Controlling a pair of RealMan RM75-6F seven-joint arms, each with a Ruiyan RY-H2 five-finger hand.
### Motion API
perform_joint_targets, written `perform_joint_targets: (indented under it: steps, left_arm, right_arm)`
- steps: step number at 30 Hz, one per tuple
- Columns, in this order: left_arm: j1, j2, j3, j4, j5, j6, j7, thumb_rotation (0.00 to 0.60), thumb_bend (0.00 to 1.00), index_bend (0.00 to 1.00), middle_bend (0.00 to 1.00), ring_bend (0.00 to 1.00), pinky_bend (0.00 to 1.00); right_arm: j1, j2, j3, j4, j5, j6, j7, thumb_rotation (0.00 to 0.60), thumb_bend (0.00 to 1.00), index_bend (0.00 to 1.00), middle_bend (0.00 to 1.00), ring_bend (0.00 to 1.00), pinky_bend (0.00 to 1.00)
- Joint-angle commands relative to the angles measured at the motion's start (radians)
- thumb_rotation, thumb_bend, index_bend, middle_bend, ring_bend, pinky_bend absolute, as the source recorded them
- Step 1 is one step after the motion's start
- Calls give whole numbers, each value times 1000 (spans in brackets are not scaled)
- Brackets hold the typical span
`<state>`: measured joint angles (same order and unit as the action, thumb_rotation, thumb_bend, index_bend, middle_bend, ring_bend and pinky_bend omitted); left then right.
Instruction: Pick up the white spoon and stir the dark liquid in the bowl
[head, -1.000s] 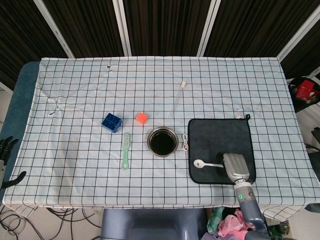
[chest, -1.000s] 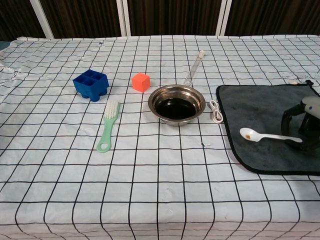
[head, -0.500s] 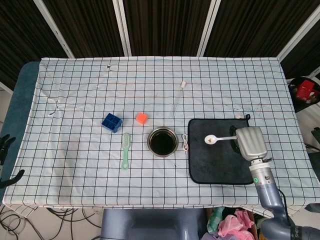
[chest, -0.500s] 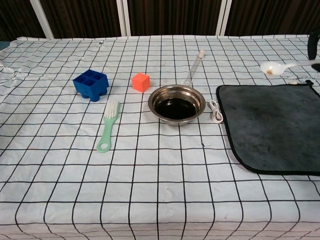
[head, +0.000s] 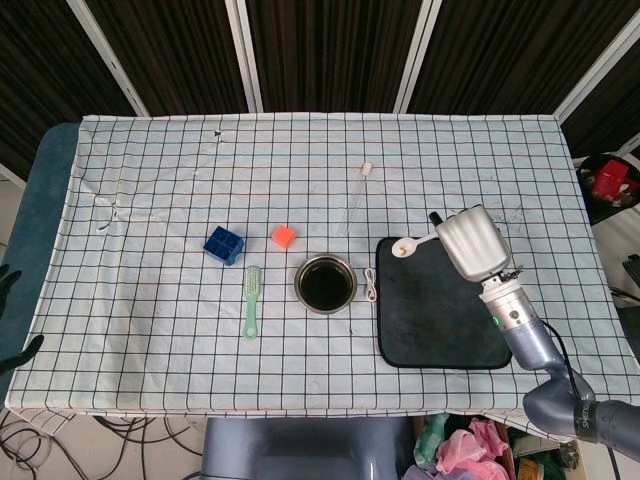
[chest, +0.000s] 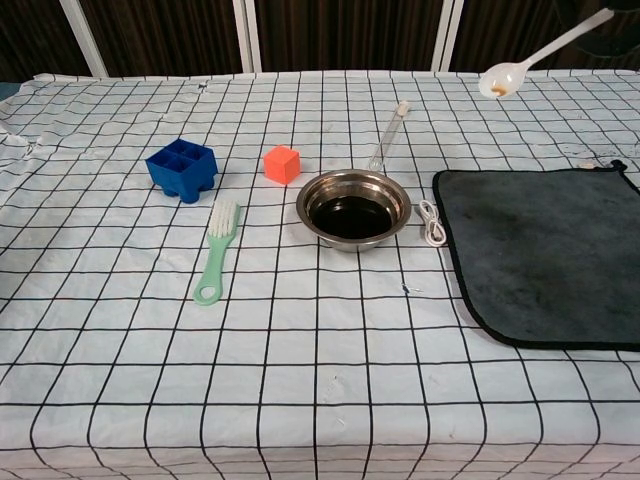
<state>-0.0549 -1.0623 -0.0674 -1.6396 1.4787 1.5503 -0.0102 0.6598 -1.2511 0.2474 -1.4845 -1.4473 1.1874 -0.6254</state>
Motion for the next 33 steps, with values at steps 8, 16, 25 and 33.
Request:
perform_joint_targets:
  steps: [8,16,25,33]
  left_arm:
    - [-16,-36,-33,19,-70,-24,53,600,222,88,26,0,0]
    - [-16,-52,-49,21,-97,-15,90,600,223,90,26,0,0]
    - [-14,-74,-56,39,-84,11,87,600,223,91,26,0,0]
    - [-20,-71,-59,44,-92,-9,75,600,223,91,26,0,0]
  right_arm:
    - [104,-111,-40,274,-291,148,90,600,397,645,1000,1000,1000]
    - [148,-207,-60,459,-409,268,108,600,397,651,1000,1000,1000]
    - [164,-308,-113,615,-441,289,174,600,397,668,1000,1000,1000]
    - [198,-415,-149,700,-475,281,121,600,397,683,1000,1000,1000]
